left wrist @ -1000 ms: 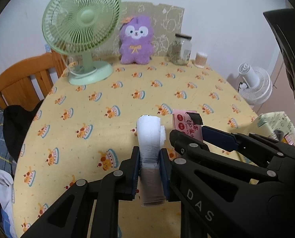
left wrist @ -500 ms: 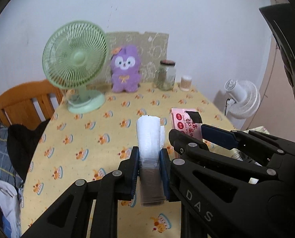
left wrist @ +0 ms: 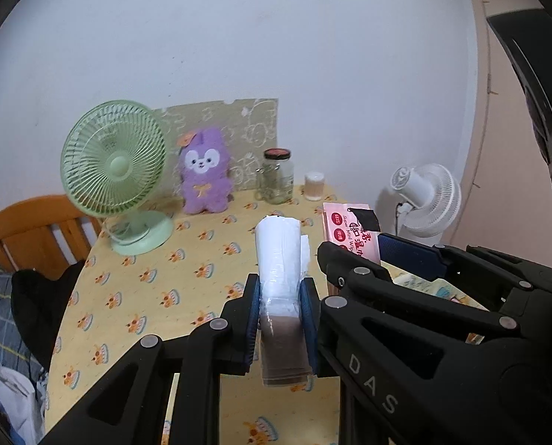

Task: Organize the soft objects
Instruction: 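Lift the white rolled cloth and pink tissue pack and carry them toward the patterned box, then lower the pink tissue pack into the box and open the right tool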

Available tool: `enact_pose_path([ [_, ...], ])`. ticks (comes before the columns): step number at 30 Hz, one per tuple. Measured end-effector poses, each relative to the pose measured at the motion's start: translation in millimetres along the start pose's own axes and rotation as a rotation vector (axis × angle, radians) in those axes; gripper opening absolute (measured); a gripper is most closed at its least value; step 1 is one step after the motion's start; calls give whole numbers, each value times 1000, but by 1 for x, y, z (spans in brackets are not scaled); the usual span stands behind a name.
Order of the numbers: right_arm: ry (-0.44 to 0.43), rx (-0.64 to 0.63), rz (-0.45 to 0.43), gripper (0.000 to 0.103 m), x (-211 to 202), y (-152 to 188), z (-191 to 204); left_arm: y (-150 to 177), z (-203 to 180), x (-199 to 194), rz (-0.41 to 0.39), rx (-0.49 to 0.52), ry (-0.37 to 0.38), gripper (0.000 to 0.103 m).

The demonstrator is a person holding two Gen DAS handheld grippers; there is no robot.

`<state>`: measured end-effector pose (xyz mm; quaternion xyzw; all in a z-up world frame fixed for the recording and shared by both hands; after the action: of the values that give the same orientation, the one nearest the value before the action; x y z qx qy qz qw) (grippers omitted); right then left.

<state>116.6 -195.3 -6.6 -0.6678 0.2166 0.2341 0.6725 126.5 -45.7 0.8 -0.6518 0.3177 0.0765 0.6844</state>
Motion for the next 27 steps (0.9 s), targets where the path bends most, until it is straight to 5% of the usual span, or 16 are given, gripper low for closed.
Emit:
enact_pose_path([
  [27,153,128,-1,44,-16,16,-124,-4,-112,41,31,111,148,22],
])
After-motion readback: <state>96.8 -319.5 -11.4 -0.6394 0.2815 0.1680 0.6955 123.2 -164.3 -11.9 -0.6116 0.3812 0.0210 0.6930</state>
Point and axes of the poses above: each gripper's, at about its wrist camera, not at the fingertips, and x roughly the way its jaws point, z to its left, y to its underside, the point moved 1 cm from there along x, roughly the way its jaws point, and after that the axes turned 5 degrees about y, right-handed, at the moved point
